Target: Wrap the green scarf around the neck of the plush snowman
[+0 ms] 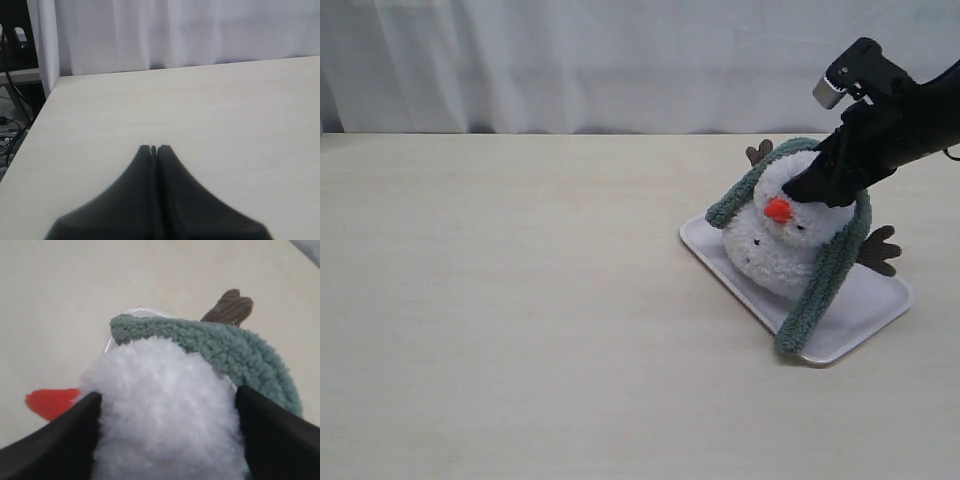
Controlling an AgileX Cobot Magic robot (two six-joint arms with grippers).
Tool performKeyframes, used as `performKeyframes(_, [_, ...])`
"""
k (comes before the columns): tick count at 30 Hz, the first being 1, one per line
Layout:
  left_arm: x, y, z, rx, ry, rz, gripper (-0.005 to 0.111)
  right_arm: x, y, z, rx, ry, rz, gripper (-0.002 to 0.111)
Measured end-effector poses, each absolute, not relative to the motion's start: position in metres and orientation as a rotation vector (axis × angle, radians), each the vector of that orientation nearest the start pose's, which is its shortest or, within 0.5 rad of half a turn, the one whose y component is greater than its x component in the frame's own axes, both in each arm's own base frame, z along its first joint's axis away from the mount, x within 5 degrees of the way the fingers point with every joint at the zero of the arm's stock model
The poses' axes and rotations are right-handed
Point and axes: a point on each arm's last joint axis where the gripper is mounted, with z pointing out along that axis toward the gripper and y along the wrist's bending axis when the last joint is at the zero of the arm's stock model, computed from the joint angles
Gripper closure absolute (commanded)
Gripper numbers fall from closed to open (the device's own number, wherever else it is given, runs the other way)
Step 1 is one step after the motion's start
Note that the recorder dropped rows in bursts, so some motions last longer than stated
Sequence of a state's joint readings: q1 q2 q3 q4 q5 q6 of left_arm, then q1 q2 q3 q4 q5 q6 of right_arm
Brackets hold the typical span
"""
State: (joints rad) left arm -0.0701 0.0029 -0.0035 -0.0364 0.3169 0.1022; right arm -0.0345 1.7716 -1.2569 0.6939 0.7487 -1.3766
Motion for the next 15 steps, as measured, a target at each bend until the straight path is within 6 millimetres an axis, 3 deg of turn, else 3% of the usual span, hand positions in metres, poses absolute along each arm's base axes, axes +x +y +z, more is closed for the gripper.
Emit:
performKeyframes(6, [0.054, -0.005, 0.186, 0.132, 1.795, -0.012, 0.107, 0.375, 0.029, 0.238, -1.213, 2.115, 0.204, 0.041])
performKeyframes(15, [0.054, -0.005, 0.186, 0.132, 1.795, -0.012, 0.107, 0.374, 0.030, 0.248, -1.105, 2.115, 0.223, 0.041])
